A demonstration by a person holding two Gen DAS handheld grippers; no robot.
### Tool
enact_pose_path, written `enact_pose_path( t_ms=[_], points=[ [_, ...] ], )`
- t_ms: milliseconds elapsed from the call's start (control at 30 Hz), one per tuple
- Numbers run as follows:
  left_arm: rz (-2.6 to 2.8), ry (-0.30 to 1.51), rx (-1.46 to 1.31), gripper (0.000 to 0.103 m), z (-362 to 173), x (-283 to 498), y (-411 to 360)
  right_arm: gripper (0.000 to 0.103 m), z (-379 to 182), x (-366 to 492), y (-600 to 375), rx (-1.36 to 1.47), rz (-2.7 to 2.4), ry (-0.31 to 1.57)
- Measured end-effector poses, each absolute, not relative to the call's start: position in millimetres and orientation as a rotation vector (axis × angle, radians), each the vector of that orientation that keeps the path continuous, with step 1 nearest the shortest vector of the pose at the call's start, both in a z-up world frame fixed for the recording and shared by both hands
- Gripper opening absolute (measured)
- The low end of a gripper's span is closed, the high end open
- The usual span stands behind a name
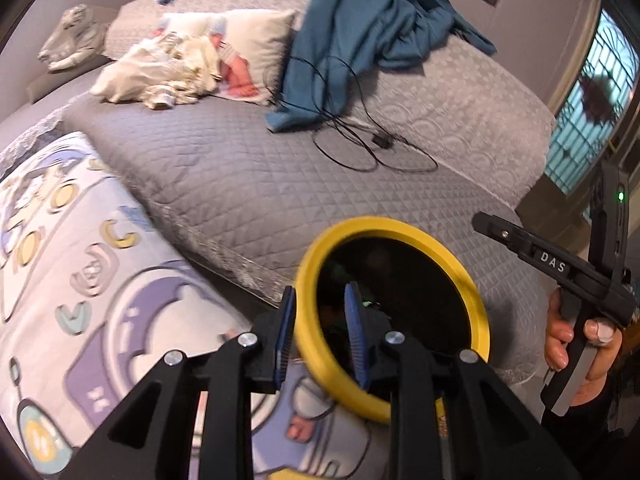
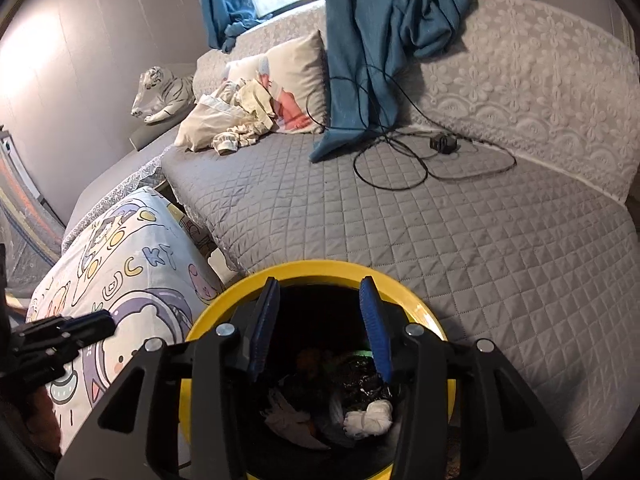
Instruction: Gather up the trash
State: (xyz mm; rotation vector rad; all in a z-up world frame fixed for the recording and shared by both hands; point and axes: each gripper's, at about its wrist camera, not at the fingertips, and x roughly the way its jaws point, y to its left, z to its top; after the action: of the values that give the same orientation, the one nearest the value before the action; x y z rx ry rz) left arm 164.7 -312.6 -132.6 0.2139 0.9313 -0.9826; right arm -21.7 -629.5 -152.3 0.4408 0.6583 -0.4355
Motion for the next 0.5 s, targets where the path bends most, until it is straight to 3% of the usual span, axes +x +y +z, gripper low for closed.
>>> enact_pose_path(
  t_ms=[333, 500],
  points=[
    [-0.673, 0.828, 0.085, 0.023, -105.5, 189.8, -147.8, 0.04, -114.7, 22.1, -539.4, 0.323, -0.266, 0.617],
    [-0.485, 0.807, 0.044, 0.023, -102.8, 193.5, -67.4, 0.045, -100.8, 51.7, -477.8, 0.269, -0.136, 0.617]
  ],
)
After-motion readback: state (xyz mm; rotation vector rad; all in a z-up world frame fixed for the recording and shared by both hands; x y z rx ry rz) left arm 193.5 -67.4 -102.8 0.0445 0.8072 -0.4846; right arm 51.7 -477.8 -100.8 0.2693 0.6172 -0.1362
